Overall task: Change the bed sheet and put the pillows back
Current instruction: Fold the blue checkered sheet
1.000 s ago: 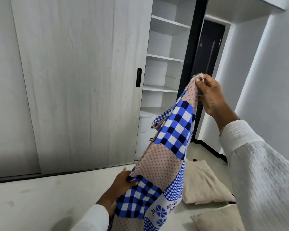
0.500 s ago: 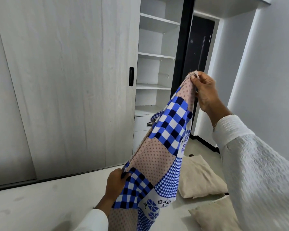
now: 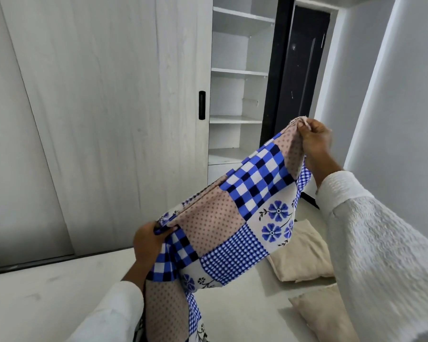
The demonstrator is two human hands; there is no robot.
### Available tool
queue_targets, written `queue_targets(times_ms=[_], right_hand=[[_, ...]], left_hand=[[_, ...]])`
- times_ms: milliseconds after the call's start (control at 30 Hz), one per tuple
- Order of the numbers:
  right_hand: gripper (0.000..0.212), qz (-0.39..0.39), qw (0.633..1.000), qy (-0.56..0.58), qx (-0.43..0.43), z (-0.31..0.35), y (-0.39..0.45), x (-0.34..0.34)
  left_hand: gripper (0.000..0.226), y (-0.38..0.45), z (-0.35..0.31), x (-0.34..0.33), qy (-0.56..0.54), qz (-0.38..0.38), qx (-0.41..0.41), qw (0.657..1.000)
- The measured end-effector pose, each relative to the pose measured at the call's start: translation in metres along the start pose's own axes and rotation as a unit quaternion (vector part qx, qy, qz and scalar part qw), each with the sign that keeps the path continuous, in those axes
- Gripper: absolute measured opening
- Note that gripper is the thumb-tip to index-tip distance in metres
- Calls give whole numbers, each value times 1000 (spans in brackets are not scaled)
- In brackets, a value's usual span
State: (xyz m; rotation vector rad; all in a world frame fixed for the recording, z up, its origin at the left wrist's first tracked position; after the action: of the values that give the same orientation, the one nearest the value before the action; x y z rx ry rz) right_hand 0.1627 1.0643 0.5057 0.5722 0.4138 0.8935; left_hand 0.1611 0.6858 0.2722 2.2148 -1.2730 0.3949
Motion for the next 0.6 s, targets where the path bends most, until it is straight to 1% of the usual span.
queue_targets(times_ms=[67, 133, 167, 233, 267, 300, 367, 433, 467, 533, 567, 600], right_hand=[[18, -17, 1000, -6, -4, 0, 2, 3], [19, -38, 999, -16, -13, -1, 4, 7], [20, -49, 998, -23, -19, -2, 6, 9], [24, -72, 996, -36, -30, -3, 9, 13], [24, -79, 995, -42, -33, -3, 10, 15], [24, -84, 995, -45, -36, -4, 11, 16], [23, -77, 995, -50, -43, -6, 10, 15], [23, -48, 996, -67, -37, -7, 8, 11], [22, -37, 996, -79, -30, -7, 6, 9], [23, -27, 996, -84, -18, -7, 3, 5], [23, -26, 996, -80, -16, -7, 1, 3], [24, -23, 997, -76, -15, -5, 0, 2]], left_hand=[[52, -6, -7, 6, 2, 2, -38, 999], [47, -11, -11, 5, 25, 20, -84, 996], [53, -13, -11, 2, 40, 40, -97, 994], [75, -19, -10, -7, 51, 78, -126, 988], [83, -22, -10, -12, 54, 90, -147, 984], [85, -27, -14, -15, 58, 111, -152, 980], [74, -35, -14, -25, 67, 178, -137, 972], [56, -38, -4, -38, 79, 249, -108, 959], [54, -41, 2, -44, 80, 279, -97, 952], [65, -44, 13, -52, 71, 309, -71, 946], [63, -46, 16, -53, 71, 310, -57, 946], [57, -48, 15, -53, 72, 304, -49, 949]])
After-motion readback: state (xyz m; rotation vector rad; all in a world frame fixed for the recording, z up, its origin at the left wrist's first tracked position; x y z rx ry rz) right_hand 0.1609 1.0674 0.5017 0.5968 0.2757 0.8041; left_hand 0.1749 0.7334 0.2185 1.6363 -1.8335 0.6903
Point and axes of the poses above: each hand's wrist, its own y-axis towards the middle knuckle, its own x-axis out of the back of the hand, z = x × y, the point moved 5 cm from there along y, towards the middle knuckle, and after that the axes turned 12 degrees about x, right-handed, at the moved point
